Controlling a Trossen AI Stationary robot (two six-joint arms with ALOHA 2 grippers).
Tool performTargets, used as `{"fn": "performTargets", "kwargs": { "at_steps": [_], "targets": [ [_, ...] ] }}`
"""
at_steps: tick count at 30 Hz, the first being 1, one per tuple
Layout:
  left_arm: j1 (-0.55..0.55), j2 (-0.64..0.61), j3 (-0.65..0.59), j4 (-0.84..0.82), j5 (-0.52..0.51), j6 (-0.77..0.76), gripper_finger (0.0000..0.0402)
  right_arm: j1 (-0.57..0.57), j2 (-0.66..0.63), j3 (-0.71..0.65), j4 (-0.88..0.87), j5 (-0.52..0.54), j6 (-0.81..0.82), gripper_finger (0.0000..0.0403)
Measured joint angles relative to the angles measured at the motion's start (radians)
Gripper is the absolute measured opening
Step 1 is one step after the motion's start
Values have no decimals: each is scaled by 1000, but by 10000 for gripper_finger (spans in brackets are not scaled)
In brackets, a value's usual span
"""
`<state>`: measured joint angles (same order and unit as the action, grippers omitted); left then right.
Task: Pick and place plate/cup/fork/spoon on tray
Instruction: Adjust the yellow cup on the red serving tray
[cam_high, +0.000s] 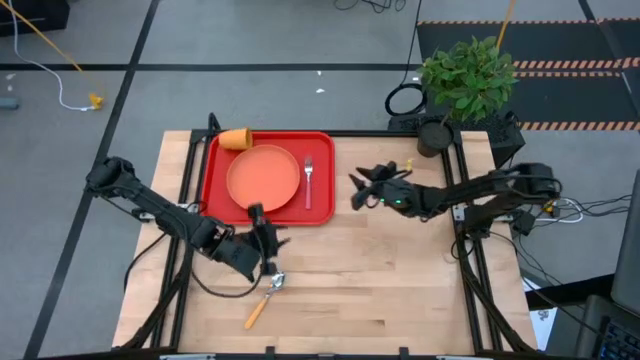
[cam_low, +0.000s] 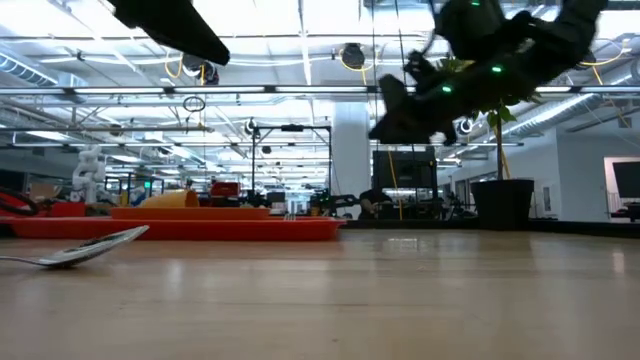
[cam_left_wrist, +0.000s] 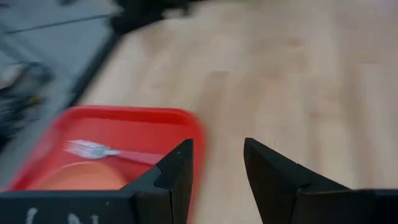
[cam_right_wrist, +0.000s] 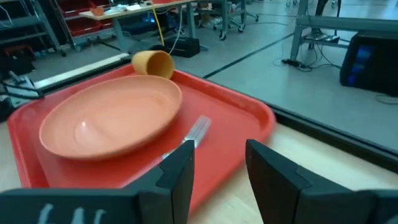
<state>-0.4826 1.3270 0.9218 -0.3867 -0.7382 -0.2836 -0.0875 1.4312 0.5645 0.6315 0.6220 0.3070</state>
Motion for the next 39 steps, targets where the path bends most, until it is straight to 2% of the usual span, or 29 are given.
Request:
{"fn": "performTargets", "kwargs": {
  "at_steps": [4, 9, 16, 19, 21, 26, 29, 34, 39],
  "targets": [
    [126, -21, 34, -107, -64, -11, 145, 0, -104, -117, -1, -60, 52, 137],
    [422, -22, 125, -309, -62, -132, 145, 0, -181, -208, 11, -126, 131, 137],
    [887, 20, 135, -321, 127, -109, 145, 0, -186, -262, 34, -126, 189, 137],
    [1030, 72, 134, -302, 169, -117, 145, -8, -175, -263, 77, -125, 165, 137],
    [1097, 117, 135, -250, 244, -104, 145, -19, -170, -263, 118, -125, 133, 137],
    [1174, 267, 187, -278, 275, -119, 145, -52, -169, -263, 165, -136, 84, 137],
    [1177, 359, 249, -286, 272, -115, 145, -76, -168, -263, 165, -186, 71, 137],
    [1155, 462, 337, -338, 158, -99, 145, -113, -168, -263, 158, -254, 65, 137],
    [1150, 482, 340, -363, 64, -79, 145, -135, -168, -263, 135, -287, 46, 137]
  ]
}}
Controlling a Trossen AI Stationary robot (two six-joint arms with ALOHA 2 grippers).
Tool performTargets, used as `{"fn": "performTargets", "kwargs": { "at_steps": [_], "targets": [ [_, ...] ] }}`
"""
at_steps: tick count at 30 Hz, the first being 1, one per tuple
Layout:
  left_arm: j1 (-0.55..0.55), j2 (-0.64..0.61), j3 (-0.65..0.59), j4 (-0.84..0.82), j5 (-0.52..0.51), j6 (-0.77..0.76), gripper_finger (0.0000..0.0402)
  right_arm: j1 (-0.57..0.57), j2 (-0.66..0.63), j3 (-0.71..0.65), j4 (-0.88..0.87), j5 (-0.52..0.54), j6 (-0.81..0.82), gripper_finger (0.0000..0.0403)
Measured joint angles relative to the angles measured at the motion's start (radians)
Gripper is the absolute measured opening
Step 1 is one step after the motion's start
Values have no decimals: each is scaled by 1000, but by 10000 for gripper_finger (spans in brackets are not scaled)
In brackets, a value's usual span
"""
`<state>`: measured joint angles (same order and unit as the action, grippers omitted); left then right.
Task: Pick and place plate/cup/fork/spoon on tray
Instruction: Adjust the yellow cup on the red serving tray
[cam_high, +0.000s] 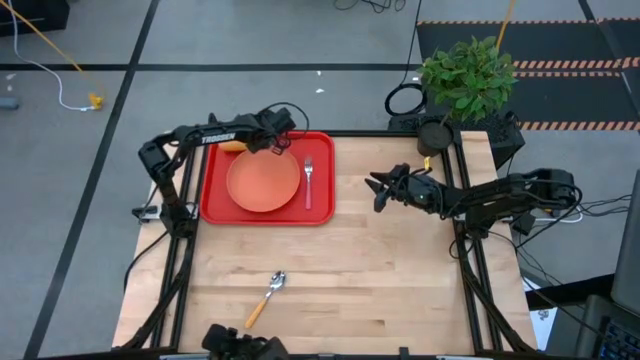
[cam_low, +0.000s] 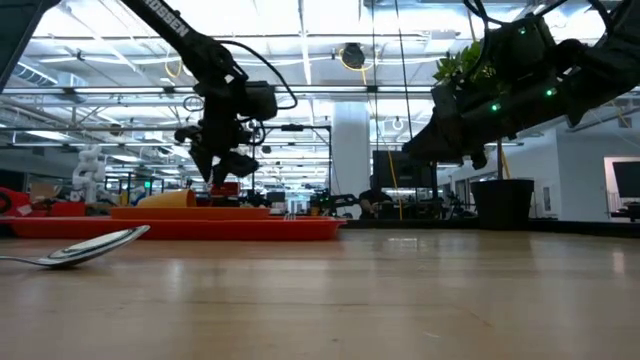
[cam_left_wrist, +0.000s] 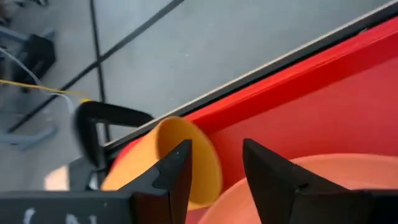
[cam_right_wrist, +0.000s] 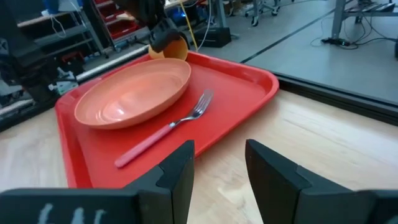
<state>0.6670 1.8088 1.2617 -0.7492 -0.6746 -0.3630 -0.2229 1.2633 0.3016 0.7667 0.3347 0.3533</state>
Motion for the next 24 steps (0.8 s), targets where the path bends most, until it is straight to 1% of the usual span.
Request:
{"fn": "performTargets", "kwargs": {
  "at_steps": [5, 7, 18, 21, 24],
  "targets": [
    [34, 0, -11, -52, -102, -26, 145, -14, 0, 0, 0, 0, -14, 137],
    [49, 5, -11, -64, -120, -32, 145, -14, 0, 0, 0, 0, -24, 137],
    [103, 13, -13, -66, -79, -27, 145, -12, 0, 0, 0, -4, -22, 137],
    [114, 13, -20, -62, -33, -25, 145, -12, 0, 0, 1, -26, -22, 137],
    [118, 13, -30, -65, -14, -28, 145, -11, 0, 0, 8, -31, -22, 137]
  ]
}}
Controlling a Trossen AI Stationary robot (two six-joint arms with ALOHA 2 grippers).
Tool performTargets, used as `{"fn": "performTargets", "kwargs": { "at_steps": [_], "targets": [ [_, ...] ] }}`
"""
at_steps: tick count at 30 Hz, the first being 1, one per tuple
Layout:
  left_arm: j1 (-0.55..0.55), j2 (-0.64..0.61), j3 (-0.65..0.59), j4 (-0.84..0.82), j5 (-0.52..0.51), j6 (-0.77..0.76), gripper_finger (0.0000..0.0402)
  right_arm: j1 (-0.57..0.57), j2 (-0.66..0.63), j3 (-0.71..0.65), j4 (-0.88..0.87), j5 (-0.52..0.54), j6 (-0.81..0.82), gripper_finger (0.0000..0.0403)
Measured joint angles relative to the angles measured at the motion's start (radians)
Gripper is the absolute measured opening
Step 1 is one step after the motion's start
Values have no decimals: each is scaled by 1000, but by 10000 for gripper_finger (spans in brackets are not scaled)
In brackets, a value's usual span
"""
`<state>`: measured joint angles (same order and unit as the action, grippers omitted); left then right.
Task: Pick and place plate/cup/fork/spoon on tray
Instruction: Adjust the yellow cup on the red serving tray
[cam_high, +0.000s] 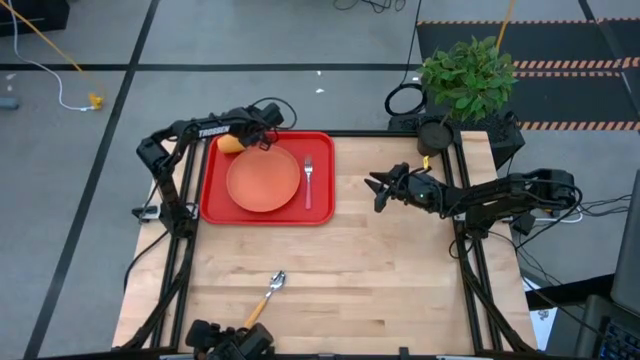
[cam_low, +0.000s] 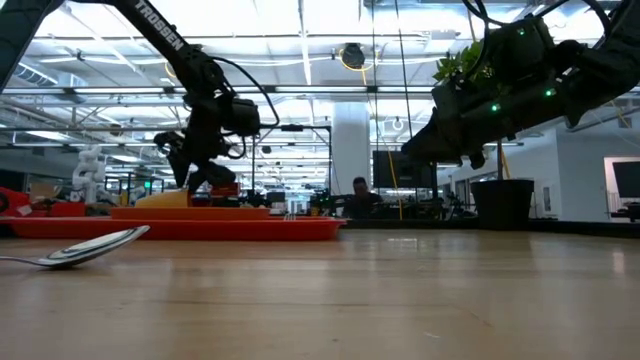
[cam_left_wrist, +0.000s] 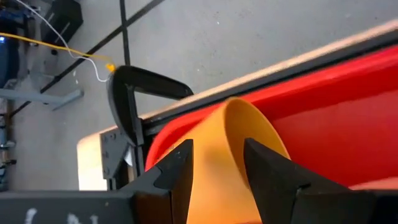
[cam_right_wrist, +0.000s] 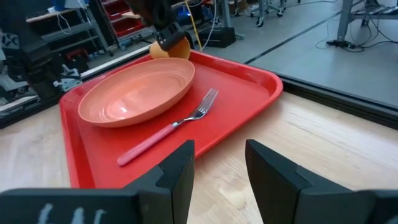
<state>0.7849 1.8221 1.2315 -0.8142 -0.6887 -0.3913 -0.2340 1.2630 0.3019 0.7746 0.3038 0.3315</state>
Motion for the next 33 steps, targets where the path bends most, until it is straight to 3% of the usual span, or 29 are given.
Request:
{"fn": "performTargets", "kwargs": {
  "at_steps": [8, 22, 33],
  "targets": [
    [-10, 0, -2, -30, 4, 15, 139, 0, 0, 0, -1, 0, 0, 137],
    [-36, -19, -2, -71, -29, 120, 11, 0, 0, 0, -1, 0, -5, 137],
    [-38, -207, -3, -136, -24, 117, 5, 0, 0, 0, -2, 0, -7, 137]
  ]
}}
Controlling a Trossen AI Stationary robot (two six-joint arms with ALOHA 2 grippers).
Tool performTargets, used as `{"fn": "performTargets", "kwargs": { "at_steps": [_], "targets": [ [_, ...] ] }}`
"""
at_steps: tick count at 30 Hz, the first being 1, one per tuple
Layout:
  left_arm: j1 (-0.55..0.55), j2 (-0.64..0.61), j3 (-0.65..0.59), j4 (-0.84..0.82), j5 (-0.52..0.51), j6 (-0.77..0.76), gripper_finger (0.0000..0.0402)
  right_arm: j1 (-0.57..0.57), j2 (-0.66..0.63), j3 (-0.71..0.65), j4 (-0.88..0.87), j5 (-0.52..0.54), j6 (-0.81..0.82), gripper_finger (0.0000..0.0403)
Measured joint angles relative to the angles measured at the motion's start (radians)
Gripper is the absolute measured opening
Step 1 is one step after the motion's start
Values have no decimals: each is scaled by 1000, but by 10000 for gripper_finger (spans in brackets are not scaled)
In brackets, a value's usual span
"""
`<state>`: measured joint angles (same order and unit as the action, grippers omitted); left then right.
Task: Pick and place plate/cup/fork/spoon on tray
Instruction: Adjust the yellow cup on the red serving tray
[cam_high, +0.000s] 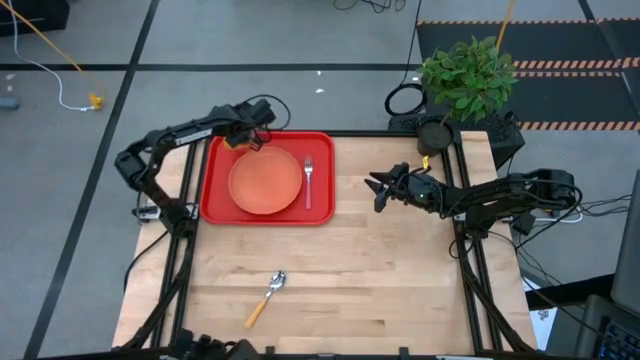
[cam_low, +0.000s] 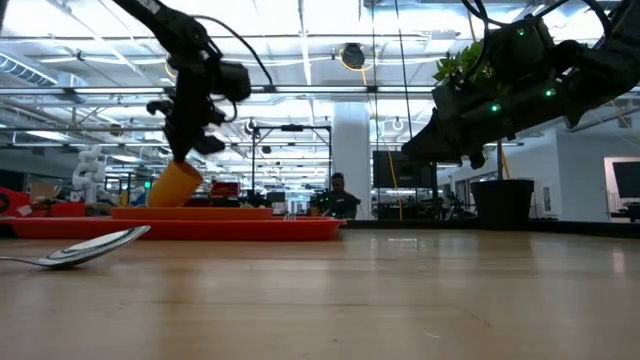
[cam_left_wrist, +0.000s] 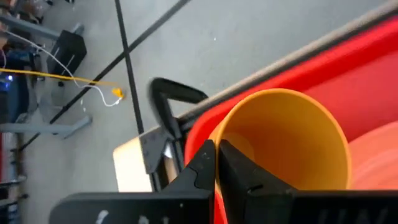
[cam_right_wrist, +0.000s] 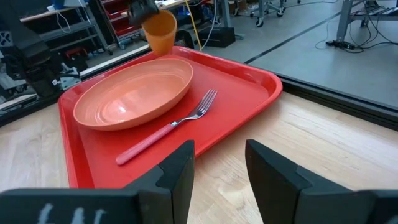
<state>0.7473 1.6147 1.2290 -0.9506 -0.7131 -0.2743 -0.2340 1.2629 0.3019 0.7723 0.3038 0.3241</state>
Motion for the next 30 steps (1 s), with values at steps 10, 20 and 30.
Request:
{"fn": "performTargets", "kwargs": {
  "at_steps": [10, 20, 30],
  "targets": [
    [151, -86, 0, -74, 103, -104, 6, 4, 0, 0, 0, -48, 4, 137],
    [276, -86, -3, 19, 267, -80, 6, 27, 0, -26, -13, -48, 4, 137],
    [274, -176, -150, 229, 296, -80, 12, 27, 0, -95, 47, -47, 3, 137]
  ]
}}
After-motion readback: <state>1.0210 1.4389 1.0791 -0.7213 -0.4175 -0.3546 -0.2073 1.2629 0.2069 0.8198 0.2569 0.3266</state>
